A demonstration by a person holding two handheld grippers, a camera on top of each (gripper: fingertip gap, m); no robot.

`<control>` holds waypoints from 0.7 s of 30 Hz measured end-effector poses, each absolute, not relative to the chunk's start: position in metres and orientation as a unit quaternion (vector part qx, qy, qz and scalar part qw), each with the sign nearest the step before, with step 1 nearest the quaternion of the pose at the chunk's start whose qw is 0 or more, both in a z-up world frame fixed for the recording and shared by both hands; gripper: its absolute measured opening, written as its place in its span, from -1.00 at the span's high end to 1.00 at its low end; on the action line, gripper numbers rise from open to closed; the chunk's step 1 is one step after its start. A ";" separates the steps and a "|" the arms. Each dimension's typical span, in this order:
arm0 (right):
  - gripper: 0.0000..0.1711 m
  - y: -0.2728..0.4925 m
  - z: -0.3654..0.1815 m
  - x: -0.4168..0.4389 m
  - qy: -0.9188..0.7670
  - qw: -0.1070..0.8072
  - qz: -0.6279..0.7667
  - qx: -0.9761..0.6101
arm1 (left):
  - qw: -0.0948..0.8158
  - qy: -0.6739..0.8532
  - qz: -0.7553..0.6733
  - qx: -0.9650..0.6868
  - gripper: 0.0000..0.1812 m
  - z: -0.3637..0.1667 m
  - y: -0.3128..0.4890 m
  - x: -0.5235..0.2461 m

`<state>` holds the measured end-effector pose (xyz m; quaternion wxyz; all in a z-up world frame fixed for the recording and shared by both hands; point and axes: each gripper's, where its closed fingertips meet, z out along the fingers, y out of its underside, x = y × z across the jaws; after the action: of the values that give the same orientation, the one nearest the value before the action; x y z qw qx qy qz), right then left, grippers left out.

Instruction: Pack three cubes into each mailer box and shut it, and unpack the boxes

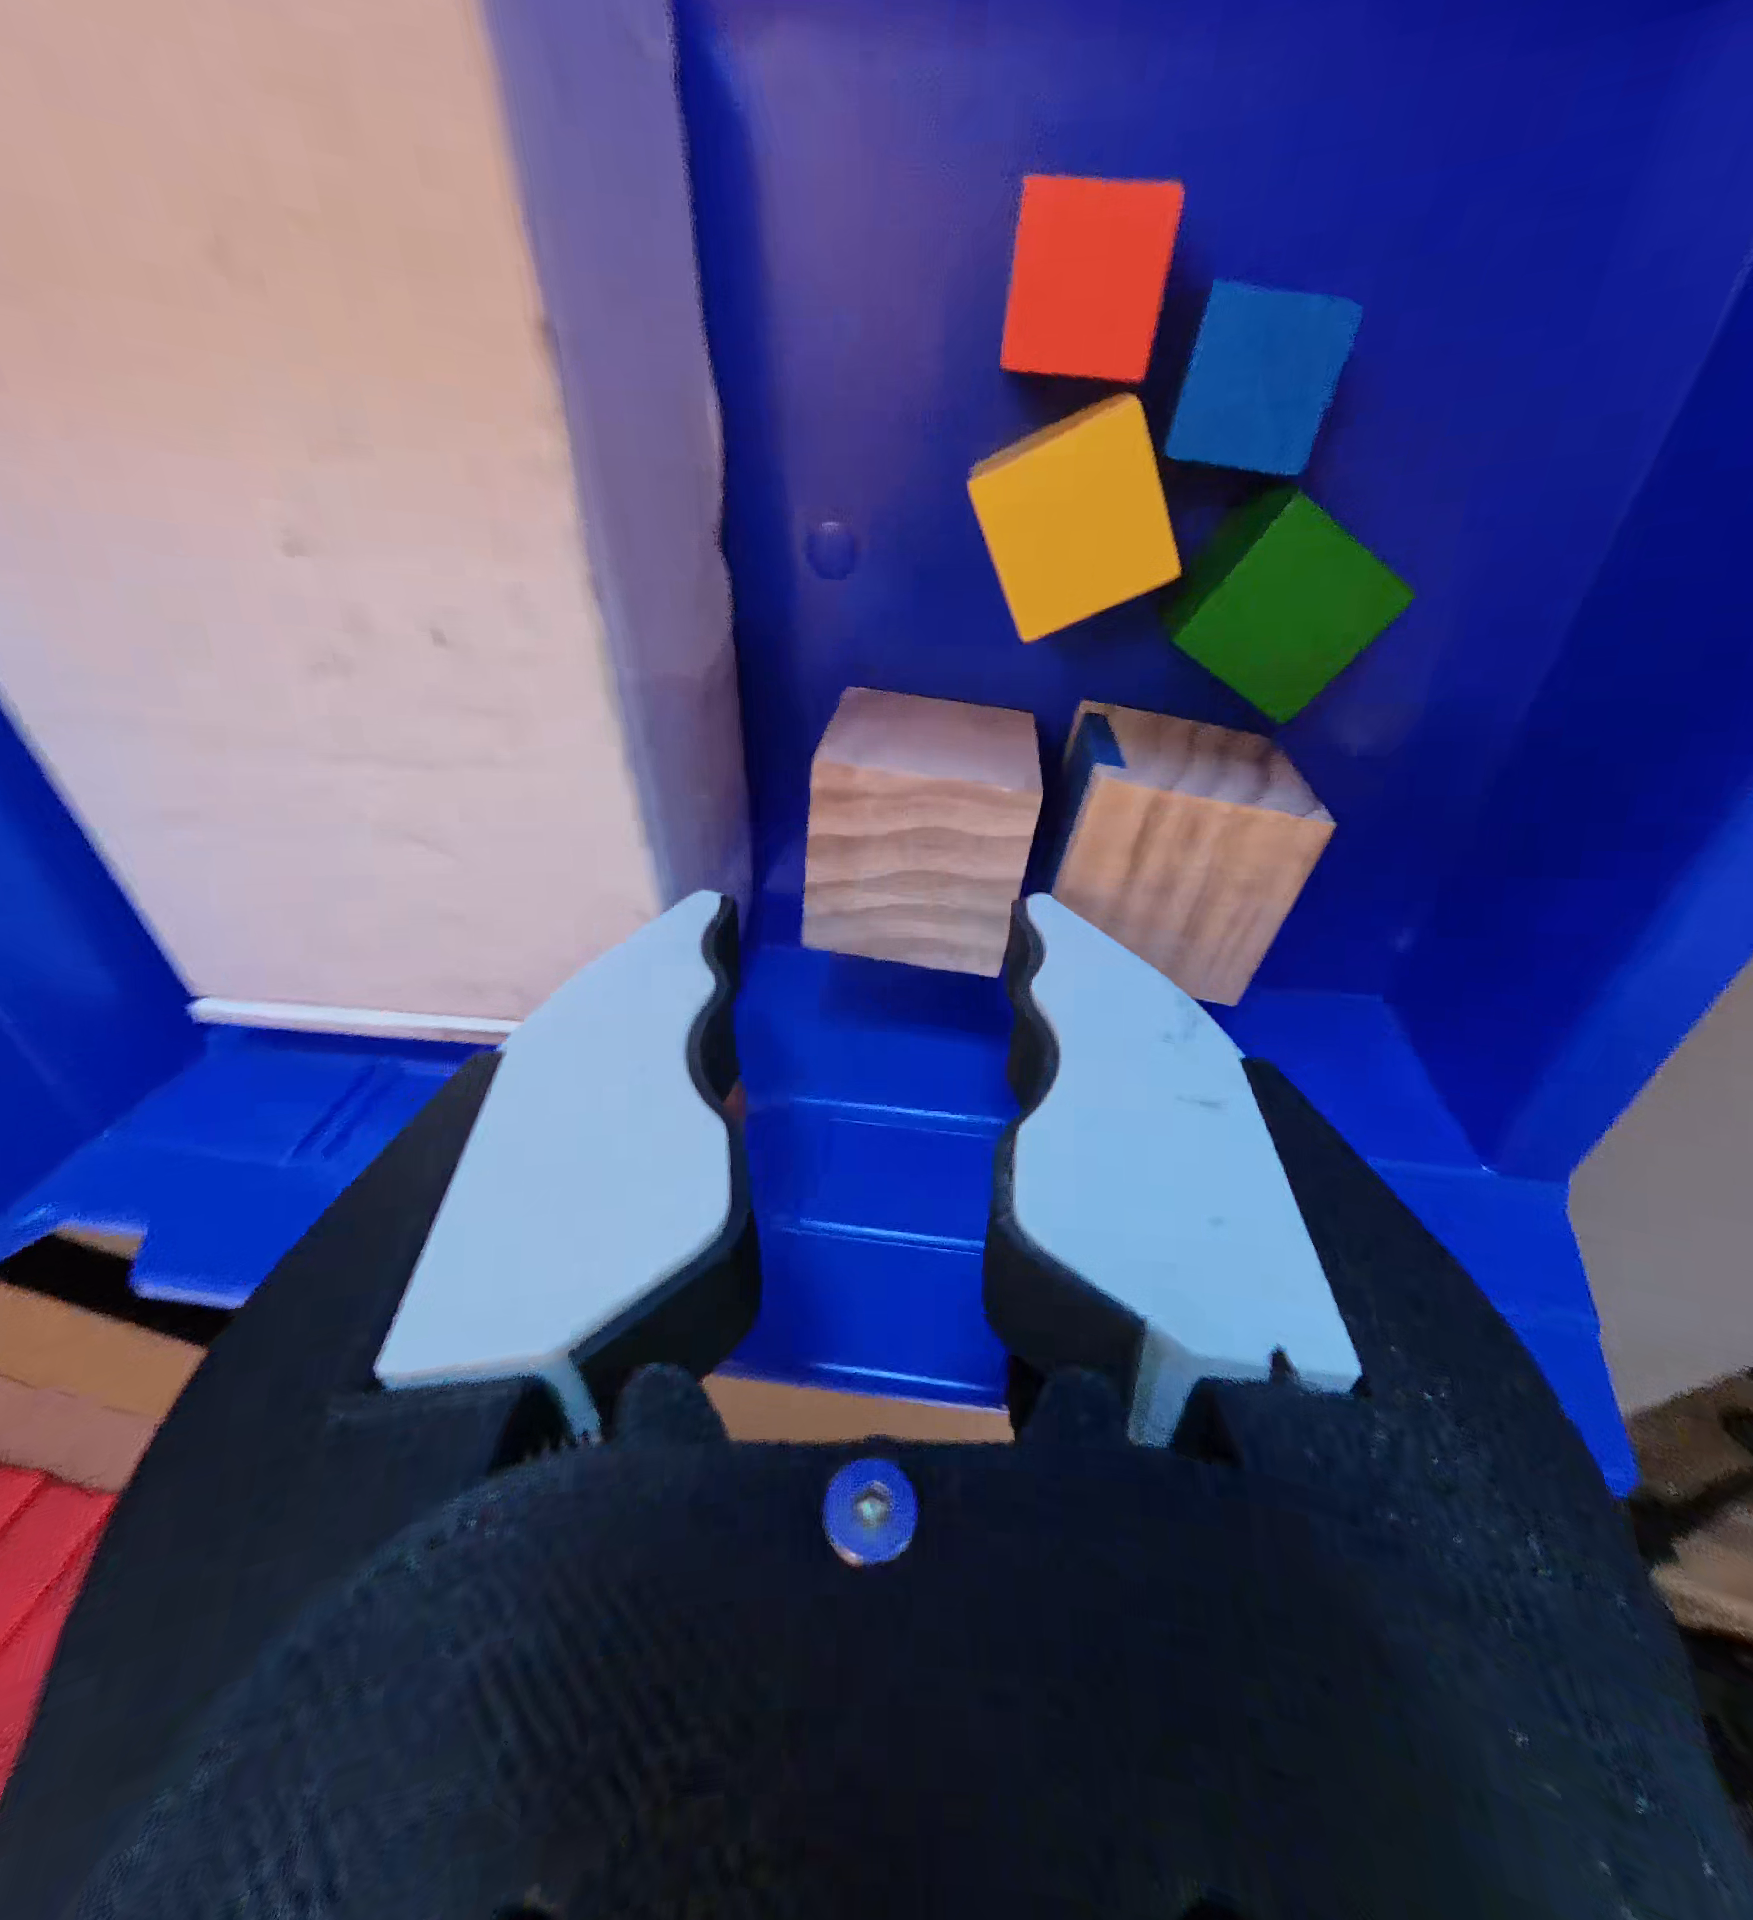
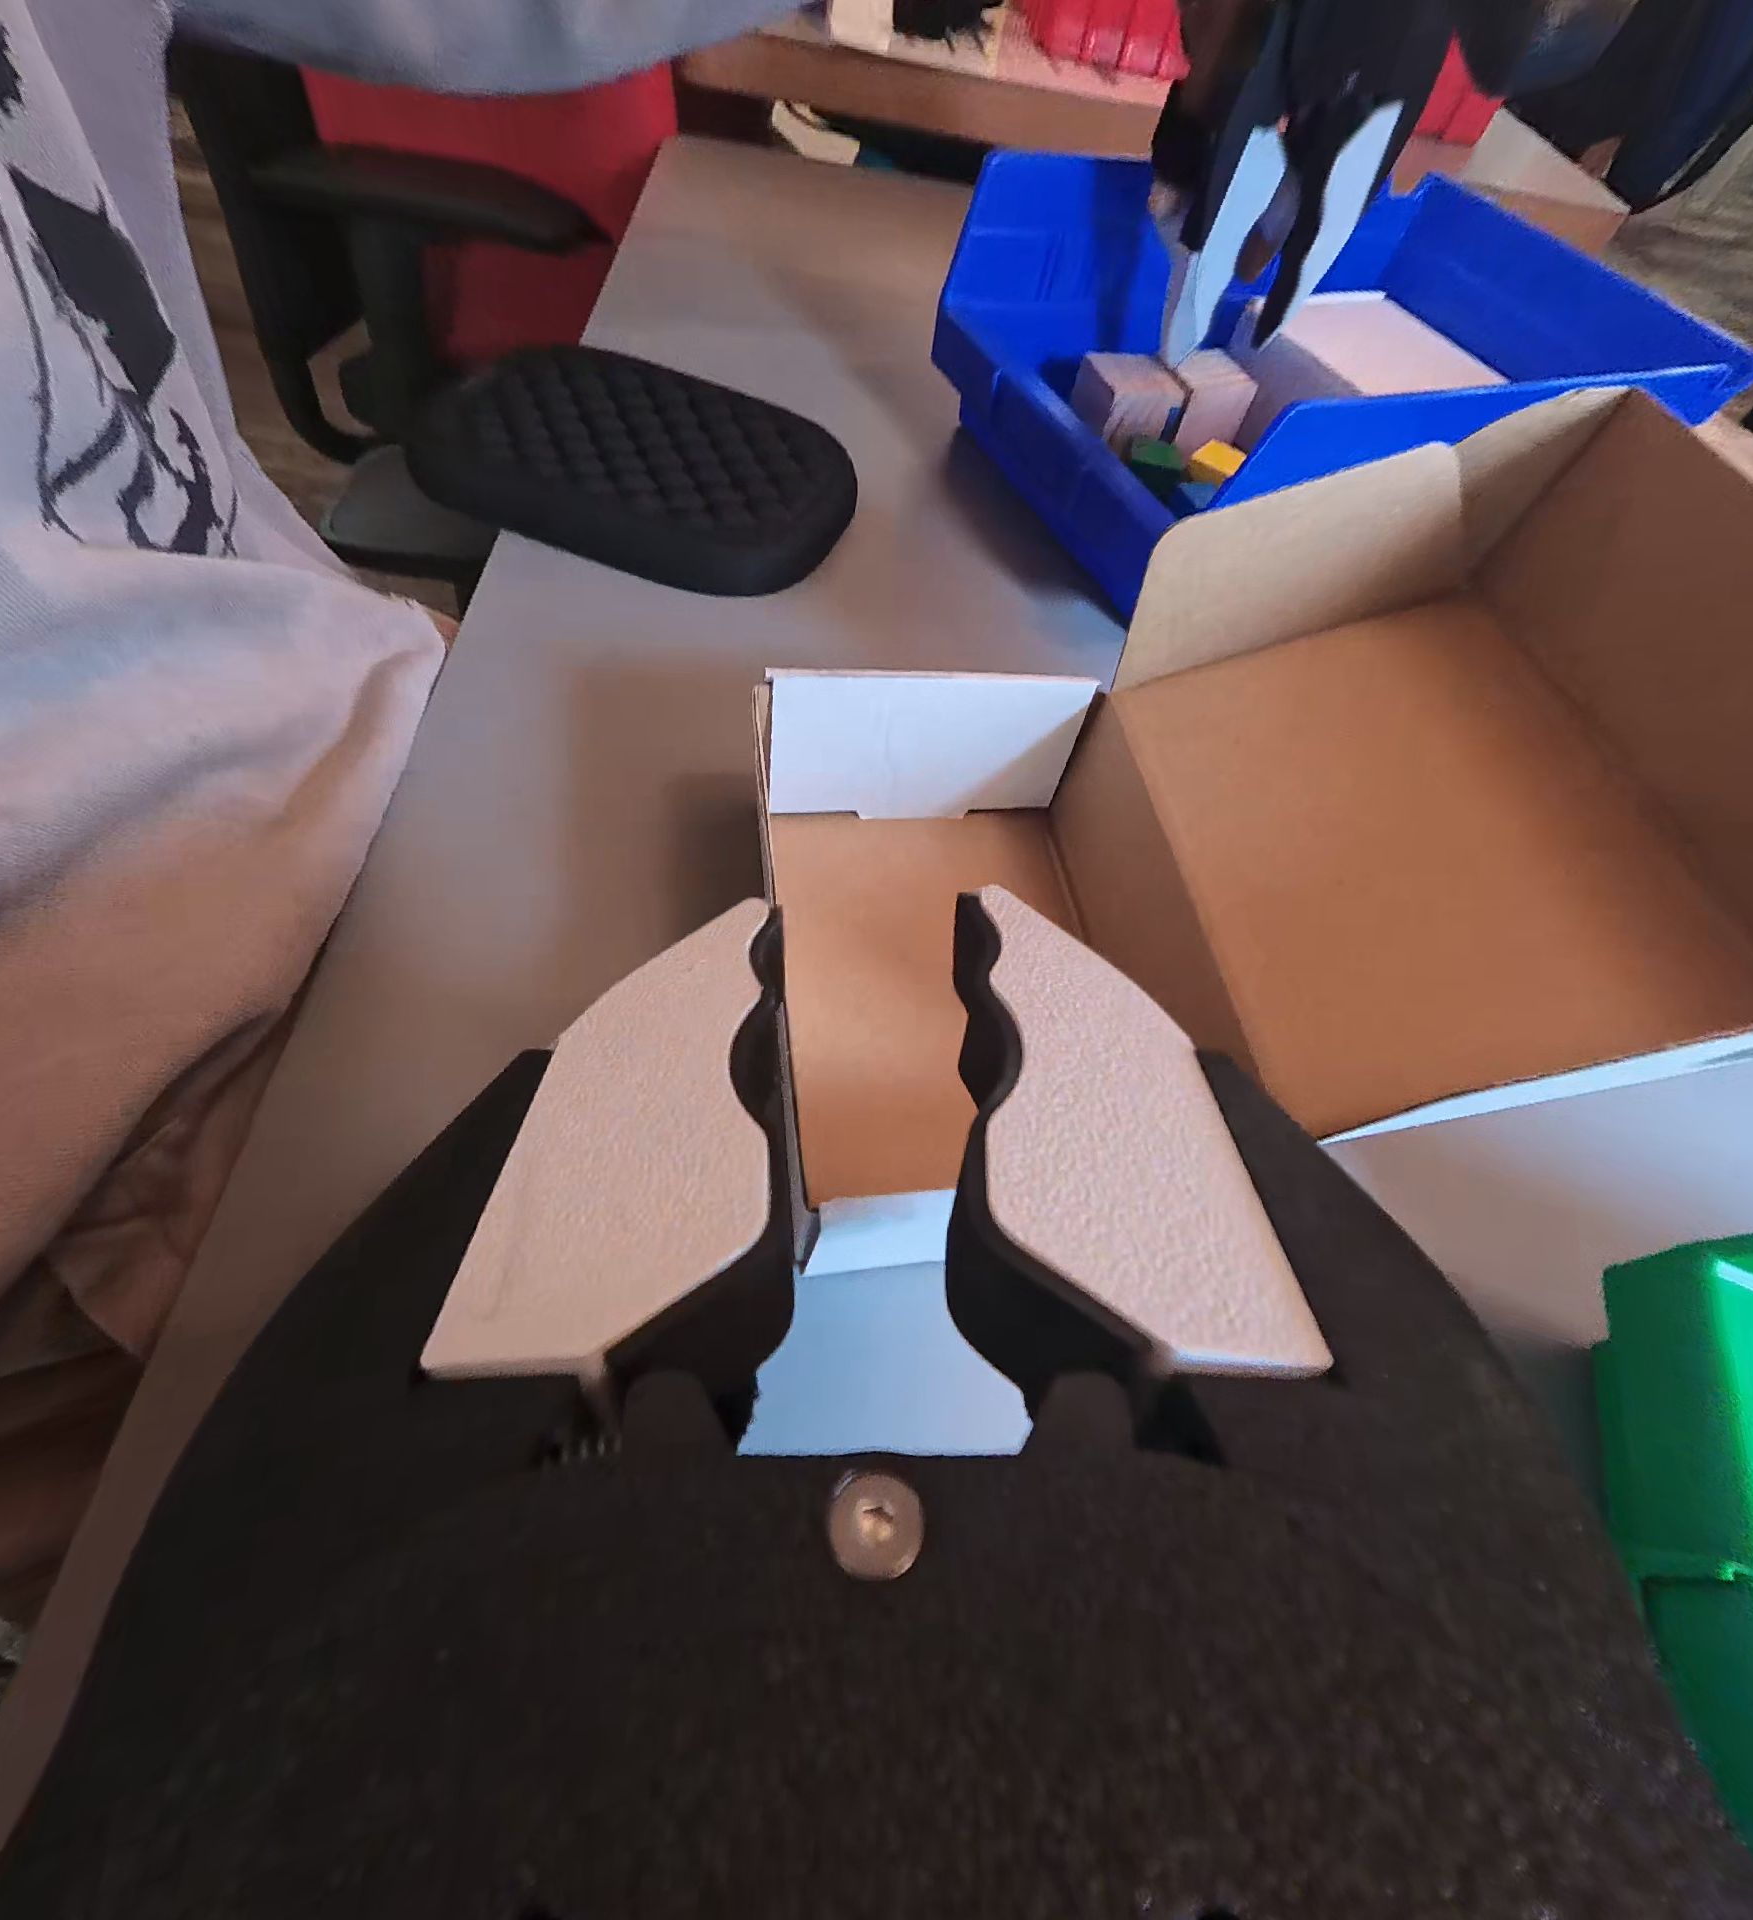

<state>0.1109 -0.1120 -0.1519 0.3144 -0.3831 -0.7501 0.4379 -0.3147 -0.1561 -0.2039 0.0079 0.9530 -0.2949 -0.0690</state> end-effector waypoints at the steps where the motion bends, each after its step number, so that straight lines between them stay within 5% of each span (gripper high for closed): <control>1: 0.64 -0.111 -0.149 0.111 -0.746 0.317 0.443 -0.383 | 0.013 -0.296 -0.058 0.953 0.45 -0.205 -0.157 -0.312; 21: 0.66 -0.099 -0.157 0.114 -0.756 0.327 0.404 -0.397 | 0.007 -0.295 -0.059 0.954 0.53 -0.218 -0.151 -0.312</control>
<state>0.1144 -0.0993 -0.1567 0.3272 -0.3974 -0.7564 0.4036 -0.3117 -0.1507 -0.2178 0.0069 0.9536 -0.2952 -0.0586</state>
